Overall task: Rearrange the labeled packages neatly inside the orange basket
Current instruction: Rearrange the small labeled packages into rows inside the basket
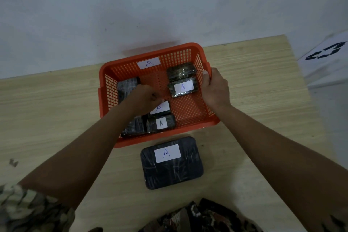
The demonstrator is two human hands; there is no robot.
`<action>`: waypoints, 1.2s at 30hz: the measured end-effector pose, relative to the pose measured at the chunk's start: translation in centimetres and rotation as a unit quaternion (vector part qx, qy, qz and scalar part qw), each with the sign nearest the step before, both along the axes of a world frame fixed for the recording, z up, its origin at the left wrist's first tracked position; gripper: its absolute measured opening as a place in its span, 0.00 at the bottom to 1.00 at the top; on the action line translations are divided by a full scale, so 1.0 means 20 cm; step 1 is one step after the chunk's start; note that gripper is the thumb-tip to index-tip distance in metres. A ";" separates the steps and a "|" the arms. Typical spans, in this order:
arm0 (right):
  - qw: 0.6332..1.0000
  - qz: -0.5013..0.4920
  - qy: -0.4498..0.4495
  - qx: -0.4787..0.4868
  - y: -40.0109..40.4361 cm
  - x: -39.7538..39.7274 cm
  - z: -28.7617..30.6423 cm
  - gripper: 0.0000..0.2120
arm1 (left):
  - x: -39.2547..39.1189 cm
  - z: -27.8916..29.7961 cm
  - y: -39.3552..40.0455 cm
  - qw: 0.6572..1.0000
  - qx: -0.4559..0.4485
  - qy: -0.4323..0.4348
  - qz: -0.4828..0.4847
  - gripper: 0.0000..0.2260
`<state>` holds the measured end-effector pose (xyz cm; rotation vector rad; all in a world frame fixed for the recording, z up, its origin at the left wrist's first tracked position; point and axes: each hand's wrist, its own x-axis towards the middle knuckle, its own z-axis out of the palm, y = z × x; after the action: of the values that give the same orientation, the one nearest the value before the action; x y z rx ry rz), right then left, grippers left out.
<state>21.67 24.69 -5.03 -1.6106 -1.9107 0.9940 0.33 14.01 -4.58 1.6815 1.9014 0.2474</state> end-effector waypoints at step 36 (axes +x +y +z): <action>1.000 0.009 0.000 0.016 0.00 0.00 -0.01 0.16 | -0.16 0.07 0.15 0.984 -0.129 -0.063 0.107 0.18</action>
<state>21.67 24.64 -5.19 -1.5778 -1.9351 0.9674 -2.88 16.96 -3.27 1.2645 1.9275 0.1761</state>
